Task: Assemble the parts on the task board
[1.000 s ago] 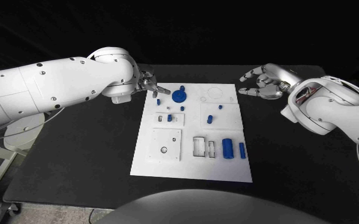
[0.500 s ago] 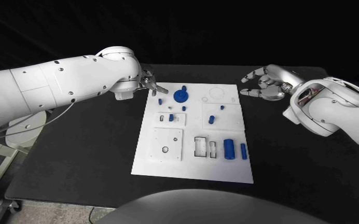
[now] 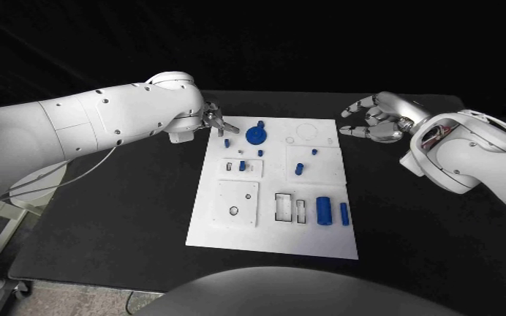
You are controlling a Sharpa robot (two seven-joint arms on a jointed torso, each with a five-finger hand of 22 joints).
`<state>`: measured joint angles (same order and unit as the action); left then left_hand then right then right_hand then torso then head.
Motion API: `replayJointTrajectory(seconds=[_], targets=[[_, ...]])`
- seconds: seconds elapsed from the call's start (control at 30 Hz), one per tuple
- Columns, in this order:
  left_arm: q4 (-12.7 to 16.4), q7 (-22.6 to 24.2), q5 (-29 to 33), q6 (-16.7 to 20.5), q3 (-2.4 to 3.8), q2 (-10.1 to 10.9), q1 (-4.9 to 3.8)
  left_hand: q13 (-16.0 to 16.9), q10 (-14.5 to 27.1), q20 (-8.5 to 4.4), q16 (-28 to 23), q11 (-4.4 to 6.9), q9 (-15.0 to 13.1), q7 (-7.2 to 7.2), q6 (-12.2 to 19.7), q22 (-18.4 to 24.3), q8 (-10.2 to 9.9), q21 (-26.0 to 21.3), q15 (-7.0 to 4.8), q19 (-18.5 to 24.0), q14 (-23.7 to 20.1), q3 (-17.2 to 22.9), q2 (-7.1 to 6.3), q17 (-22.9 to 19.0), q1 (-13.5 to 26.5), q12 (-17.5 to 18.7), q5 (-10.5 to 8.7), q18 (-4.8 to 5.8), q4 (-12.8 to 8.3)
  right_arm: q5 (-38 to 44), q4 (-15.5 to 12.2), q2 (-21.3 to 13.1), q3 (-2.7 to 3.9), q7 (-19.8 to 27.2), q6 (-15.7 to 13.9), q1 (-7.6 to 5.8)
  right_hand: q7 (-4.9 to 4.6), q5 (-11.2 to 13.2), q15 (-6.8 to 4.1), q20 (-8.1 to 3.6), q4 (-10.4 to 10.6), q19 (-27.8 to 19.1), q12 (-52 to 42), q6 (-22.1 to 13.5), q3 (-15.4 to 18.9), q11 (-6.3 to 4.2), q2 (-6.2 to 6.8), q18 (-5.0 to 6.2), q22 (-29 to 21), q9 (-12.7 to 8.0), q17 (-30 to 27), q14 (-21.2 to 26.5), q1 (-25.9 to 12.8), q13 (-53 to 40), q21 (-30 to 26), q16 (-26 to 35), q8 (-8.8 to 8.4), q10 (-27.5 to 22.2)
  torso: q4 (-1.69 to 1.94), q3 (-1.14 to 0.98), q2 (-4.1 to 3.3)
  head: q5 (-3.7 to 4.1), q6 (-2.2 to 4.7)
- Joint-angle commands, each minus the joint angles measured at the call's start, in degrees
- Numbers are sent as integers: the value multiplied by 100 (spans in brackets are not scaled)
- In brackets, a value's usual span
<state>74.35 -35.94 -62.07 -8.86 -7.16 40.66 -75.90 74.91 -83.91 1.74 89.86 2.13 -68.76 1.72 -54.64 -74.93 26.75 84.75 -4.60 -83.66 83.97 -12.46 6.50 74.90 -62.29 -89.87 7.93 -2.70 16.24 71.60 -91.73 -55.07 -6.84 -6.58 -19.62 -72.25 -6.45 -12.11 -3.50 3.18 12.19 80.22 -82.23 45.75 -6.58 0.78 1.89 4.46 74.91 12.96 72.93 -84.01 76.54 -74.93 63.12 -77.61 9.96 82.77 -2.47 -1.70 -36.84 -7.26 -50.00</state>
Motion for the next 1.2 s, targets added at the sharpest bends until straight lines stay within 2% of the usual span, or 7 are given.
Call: replayJointTrajectory(seconds=[0.03,0.27,0.67,0.87,1.2], targets=[[-56,119,36,-6,1,-42,15,1509,-609,33,14,-18,-13,-1,60,-900,-30,-31,25,21,603,-45,25,1510,-71,-13,27,53,-3,7,1,7,1,48,33,4,3,-30,29,-6,-1,-50,28,33,16,-18,-50,115,589,-7,-5,-182,-26,-478,-37,24,-33,-37,-8,-1,0,12,0],[-162,129,37,-48,0,-103,71,1509,-609,56,14,-32,-85,7,55,-904,-45,-45,45,31,603,-29,48,1510,-239,-13,249,50,-55,7,2,12,1,55,26,5,3,-30,29,-6,-1,-50,28,33,16,-18,-50,115,589,-7,-5,-182,-26,-478,-37,24,-33,-37,1,3,-2,34,0],[-343,108,55,-114,0,-172,192,1509,-609,66,14,-39,-125,12,73,-895,-76,-66,53,52,603,-21,72,1510,-328,-13,416,43,-67,16,-7,-2,1,25,-9,12,2,-49,29,-7,-5,-49,27,36,14,-18,-51,115,588,-11,-5,-183,-21,-479,-42,24,-35,-35,7,3,-2,46,0],[-390,124,80,-108,0,-192,214,1509,-609,71,14,-41,-147,14,77,-892,-94,-77,56,62,603,-11,83,1510,-392,-13,537,40,-84,18,-5,1,1,20,-4,15,2,-50,29,-7,-5,-50,27,37,14,-18,-51,115,587,-12,-5,-183,-20,-479,-44,24,-35,-35,8,3,1,24,0],[-402,145,110,-90,0,-196,224,1509,-609,75,14,-42,-175,15,84,-905,-128,-77,57,56,603,-2,98,1510,-468,-13,724,42,-93,19,-7,-2,1,-10,1,20,2,-50,29,-7,-5,-50,27,37,14,-18,-51,115,587,-12,-5,-183,-20,-479,-44,24,-35,-35,3,-1,-2,29,0]])
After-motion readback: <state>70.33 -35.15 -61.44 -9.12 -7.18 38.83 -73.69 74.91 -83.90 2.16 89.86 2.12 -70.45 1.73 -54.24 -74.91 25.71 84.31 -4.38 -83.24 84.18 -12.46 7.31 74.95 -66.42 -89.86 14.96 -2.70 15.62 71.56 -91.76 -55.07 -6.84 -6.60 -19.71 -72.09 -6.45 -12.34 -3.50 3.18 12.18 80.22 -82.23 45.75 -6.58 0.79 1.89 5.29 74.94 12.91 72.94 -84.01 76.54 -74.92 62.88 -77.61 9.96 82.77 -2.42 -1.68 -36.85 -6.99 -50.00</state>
